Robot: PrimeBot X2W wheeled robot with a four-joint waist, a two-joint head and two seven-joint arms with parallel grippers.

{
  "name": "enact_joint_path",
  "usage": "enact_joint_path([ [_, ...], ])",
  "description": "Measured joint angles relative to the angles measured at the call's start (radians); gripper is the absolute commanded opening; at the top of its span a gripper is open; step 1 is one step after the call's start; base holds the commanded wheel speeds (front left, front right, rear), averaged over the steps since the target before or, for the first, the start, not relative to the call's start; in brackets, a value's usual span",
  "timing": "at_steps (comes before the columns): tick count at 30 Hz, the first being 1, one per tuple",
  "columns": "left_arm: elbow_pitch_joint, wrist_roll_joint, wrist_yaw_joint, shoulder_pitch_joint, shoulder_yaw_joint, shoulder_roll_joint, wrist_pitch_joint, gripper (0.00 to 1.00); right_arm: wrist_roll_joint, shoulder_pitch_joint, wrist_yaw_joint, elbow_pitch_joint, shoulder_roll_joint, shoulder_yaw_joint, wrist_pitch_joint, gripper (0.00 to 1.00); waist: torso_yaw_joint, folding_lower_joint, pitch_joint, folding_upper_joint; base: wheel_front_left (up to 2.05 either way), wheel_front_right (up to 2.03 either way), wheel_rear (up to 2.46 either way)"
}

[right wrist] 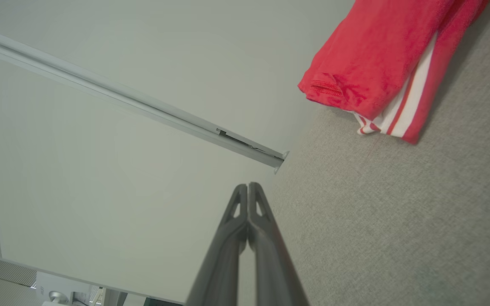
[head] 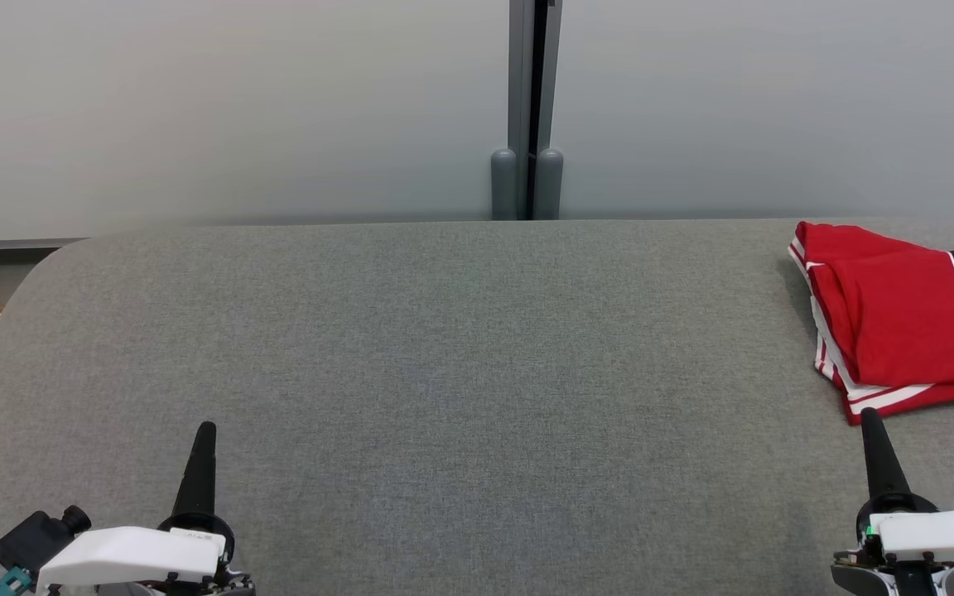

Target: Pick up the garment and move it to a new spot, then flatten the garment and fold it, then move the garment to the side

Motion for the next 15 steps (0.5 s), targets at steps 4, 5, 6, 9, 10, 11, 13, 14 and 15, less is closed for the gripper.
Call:
enact_joint_path([
  [4, 0.003, -0.035, -0.007, -0.007, 0.009, 0.000, 0.009, 0.00, 0.037, -0.008, 0.000, 0.000, 0.001, -0.005, 0.010, 0.00, 0.000, 0.0000, 0.002, 0.0000, 0.00, 0.00, 0.00],
  [5, 0.004, -0.045, -0.008, -0.009, 0.012, 0.000, 0.013, 0.00, 0.047, -0.009, 0.000, 0.000, 0.001, -0.005, 0.011, 0.00, 0.000, 0.0000, 0.003, 0.0000, 0.00, 0.00, 0.00],
  [6, 0.005, -0.057, -0.008, -0.012, 0.014, 0.000, 0.015, 0.00, 0.058, -0.010, 0.000, 0.000, 0.001, -0.007, 0.013, 0.00, 0.000, 0.0000, 0.004, 0.0000, 0.00, 0.00, 0.00],
  [9, 0.008, -0.092, -0.016, -0.019, 0.021, 0.000, 0.025, 0.00, 0.094, -0.014, 0.000, 0.001, 0.002, -0.012, 0.022, 0.00, -0.001, 0.0000, 0.006, 0.0001, 0.00, 0.00, 0.00],
  [10, 0.009, -0.100, -0.016, -0.020, 0.024, 0.000, 0.026, 0.00, 0.104, -0.017, 0.000, 0.001, 0.002, -0.013, 0.026, 0.00, -0.001, 0.0000, 0.006, 0.0000, 0.00, 0.00, 0.00],
  [11, 0.009, -0.100, -0.016, -0.020, 0.024, 0.000, 0.026, 0.00, 0.104, -0.017, 0.000, 0.001, 0.002, -0.013, 0.026, 0.00, -0.001, 0.0000, 0.006, 0.0000, 0.00, 0.00, 0.00],
  [13, 0.011, -0.121, -0.017, -0.023, 0.028, 0.000, 0.033, 0.00, 0.122, -0.022, 0.000, 0.001, 0.002, -0.015, 0.032, 0.00, -0.001, 0.0000, 0.008, 0.0000, 0.00, 0.00, 0.00],
  [14, 0.012, -0.129, -0.018, -0.026, 0.030, 0.000, 0.034, 0.00, 0.131, -0.023, 0.000, 0.001, 0.002, -0.017, 0.032, 0.00, -0.001, 0.0000, 0.008, 0.0000, 0.00, 0.00, 0.00],
  [15, 0.012, -0.137, -0.021, -0.028, 0.032, 0.000, 0.035, 0.00, 0.139, -0.025, 0.000, 0.001, 0.002, -0.018, 0.035, 0.00, -0.001, 0.0000, 0.009, 0.0000, 0.00, 0.00, 0.00],
])
